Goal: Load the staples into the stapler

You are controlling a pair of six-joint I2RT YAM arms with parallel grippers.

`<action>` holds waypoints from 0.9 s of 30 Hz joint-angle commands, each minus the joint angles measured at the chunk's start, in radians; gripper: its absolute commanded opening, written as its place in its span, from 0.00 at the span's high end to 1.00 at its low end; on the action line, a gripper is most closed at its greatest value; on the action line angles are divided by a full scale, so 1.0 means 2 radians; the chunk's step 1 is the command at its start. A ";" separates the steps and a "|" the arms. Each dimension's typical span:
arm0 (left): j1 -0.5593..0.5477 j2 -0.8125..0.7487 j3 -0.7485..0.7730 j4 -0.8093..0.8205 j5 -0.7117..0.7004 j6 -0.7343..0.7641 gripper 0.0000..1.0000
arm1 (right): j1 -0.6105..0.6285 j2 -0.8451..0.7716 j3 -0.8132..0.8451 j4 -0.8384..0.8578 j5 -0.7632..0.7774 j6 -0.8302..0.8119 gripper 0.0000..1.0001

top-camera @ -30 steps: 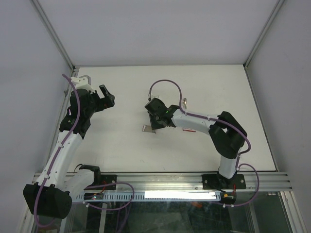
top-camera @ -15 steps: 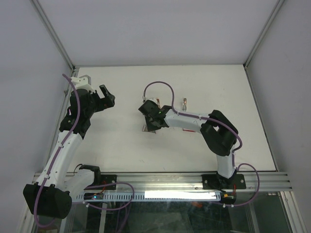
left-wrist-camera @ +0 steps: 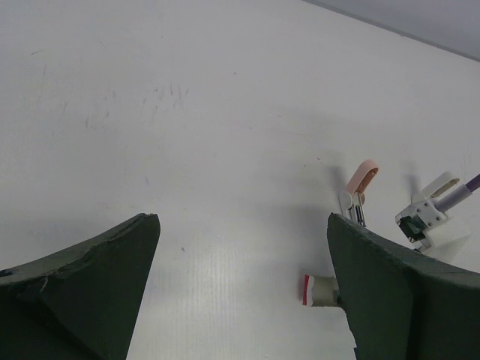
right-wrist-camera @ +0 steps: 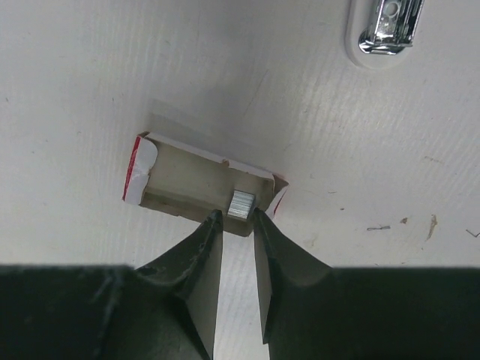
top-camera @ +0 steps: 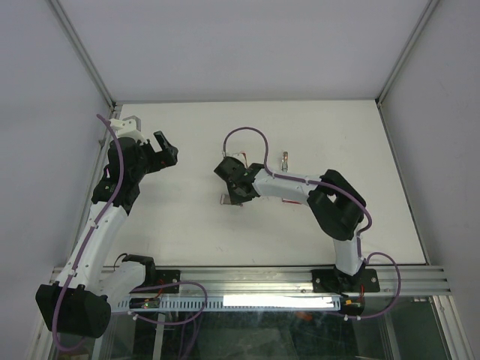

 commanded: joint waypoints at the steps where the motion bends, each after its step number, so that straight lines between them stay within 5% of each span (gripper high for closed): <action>1: 0.008 -0.012 0.002 0.024 0.005 0.000 0.01 | 0.002 0.002 0.024 -0.003 0.017 0.011 0.74; 27: 0.007 -0.016 0.002 0.024 0.004 0.000 0.01 | 0.003 0.012 0.030 -0.022 0.062 0.004 0.67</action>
